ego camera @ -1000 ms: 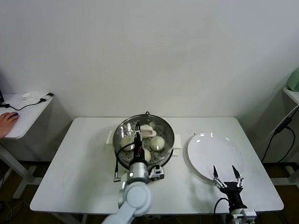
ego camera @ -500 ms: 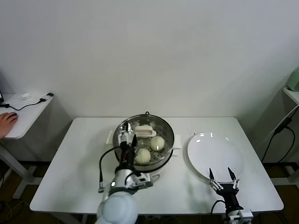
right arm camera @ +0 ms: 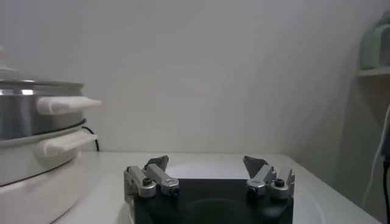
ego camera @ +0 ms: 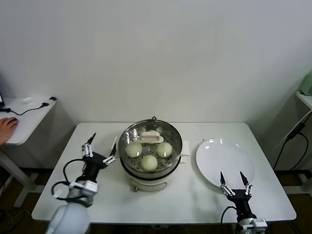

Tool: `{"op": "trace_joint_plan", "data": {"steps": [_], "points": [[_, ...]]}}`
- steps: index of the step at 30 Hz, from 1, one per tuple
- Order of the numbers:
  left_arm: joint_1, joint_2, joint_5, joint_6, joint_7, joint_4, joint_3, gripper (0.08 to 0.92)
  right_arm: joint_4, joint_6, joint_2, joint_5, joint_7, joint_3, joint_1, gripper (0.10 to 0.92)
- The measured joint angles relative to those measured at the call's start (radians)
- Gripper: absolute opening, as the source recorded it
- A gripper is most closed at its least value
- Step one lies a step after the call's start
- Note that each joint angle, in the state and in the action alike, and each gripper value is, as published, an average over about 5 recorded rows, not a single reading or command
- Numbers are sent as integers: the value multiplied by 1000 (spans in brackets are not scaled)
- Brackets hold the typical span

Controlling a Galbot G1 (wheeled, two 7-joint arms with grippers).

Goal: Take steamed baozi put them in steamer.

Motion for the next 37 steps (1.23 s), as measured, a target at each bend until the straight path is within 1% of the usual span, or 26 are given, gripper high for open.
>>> {"op": "trace_joint_plan", "data": {"steps": [6,10,14,22,37], "points": [[37,23,-279,-163,-16,115,-78,823,-9,14,-1,10,9,1,3,823],[47,27,-388,-243,-24,197,-87,823,-13,17,2,13,12,1,3,823],[53,29,-464,-297,-30,266,-87,823,-15,16,3,18,13,1,1,823],[68,28,-543,-364,-36,336,-75,823,-17,10,8,23,13,-1,1,823],[82,29,-578,-415,-41,376,-46,823,-16,4,16,21,12,-5,2,823]]}}
